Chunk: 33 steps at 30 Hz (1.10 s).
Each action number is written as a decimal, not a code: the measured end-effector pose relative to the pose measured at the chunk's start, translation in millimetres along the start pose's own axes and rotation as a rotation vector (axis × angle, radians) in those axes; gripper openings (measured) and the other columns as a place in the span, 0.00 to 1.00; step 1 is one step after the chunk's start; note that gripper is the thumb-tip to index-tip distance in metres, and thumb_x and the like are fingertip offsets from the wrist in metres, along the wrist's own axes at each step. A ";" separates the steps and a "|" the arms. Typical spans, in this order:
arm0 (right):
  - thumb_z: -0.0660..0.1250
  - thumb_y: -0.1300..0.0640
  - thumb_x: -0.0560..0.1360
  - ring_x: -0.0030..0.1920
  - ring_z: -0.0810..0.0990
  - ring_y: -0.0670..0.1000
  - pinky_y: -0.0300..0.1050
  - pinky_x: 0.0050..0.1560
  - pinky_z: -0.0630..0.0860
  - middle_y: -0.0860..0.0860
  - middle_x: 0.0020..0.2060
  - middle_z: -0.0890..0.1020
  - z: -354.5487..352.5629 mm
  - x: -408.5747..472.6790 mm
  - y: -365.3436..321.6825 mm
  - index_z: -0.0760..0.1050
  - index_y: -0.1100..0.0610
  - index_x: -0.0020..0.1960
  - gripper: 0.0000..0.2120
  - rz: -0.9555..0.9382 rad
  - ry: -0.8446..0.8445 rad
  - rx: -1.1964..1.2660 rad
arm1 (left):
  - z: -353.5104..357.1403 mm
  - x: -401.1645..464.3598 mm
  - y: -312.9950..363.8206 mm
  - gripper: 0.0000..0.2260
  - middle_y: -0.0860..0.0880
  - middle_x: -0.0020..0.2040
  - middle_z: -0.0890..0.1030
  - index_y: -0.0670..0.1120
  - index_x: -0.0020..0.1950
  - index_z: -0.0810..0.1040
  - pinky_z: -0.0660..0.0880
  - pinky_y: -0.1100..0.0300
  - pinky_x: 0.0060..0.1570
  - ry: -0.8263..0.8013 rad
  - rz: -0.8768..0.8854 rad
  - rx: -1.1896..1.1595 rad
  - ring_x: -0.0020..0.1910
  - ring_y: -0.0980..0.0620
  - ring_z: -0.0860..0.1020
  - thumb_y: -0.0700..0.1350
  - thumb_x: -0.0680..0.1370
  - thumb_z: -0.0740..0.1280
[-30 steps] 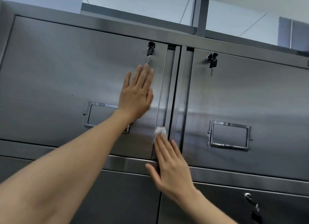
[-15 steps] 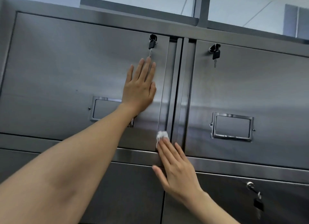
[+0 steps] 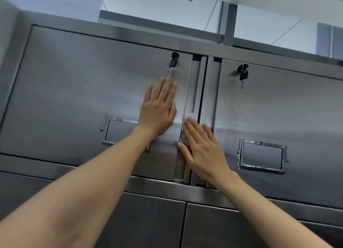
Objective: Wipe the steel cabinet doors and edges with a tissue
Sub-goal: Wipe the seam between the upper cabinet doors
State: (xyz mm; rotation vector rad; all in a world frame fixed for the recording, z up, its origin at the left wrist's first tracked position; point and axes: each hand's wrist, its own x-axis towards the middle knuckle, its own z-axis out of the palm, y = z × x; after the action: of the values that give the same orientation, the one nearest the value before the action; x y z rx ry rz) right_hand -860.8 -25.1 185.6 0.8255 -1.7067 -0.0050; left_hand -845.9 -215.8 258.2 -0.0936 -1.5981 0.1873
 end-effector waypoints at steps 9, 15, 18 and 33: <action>0.48 0.42 0.82 0.78 0.56 0.52 0.48 0.78 0.51 0.56 0.77 0.62 -22.3 40.4 31.2 0.62 0.62 0.77 0.31 -0.121 0.016 -0.018 | 0.8 -1.5 -0.5 0.27 0.43 0.80 0.57 0.43 0.80 0.57 0.53 0.43 0.77 0.015 0.004 -0.006 0.80 0.45 0.55 0.50 0.82 0.50; 0.40 0.41 0.81 0.79 0.49 0.49 0.49 0.78 0.44 0.54 0.79 0.58 -27.6 71.0 39.2 0.57 0.59 0.79 0.33 -0.086 -0.002 -0.067 | 0.8 -1.8 1.4 0.27 0.43 0.80 0.57 0.42 0.80 0.59 0.54 0.43 0.76 0.013 -0.003 -0.003 0.79 0.45 0.55 0.50 0.82 0.50; 0.33 0.40 0.78 0.79 0.40 0.46 0.46 0.76 0.34 0.50 0.80 0.47 -33.8 112.0 50.4 0.47 0.57 0.81 0.36 0.000 -0.019 -0.045 | 0.5 -1.3 0.8 0.26 0.43 0.80 0.59 0.43 0.79 0.61 0.56 0.42 0.76 0.024 -0.003 0.000 0.79 0.45 0.57 0.50 0.82 0.51; 0.76 0.63 0.71 0.64 0.78 0.60 0.54 0.65 0.72 0.61 0.61 0.80 -36.9 142.4 58.3 0.75 0.67 0.65 0.24 -0.052 0.376 -0.019 | 0.5 -3.5 2.1 0.26 0.43 0.79 0.61 0.43 0.79 0.62 0.58 0.43 0.75 0.046 0.001 -0.010 0.79 0.45 0.59 0.50 0.81 0.52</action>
State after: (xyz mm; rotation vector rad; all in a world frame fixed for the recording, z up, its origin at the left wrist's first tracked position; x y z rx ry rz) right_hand -869.1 -40.2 343.0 0.8000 -1.3296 0.0935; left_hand -846.3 -214.3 254.4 -0.1064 -1.5529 0.1770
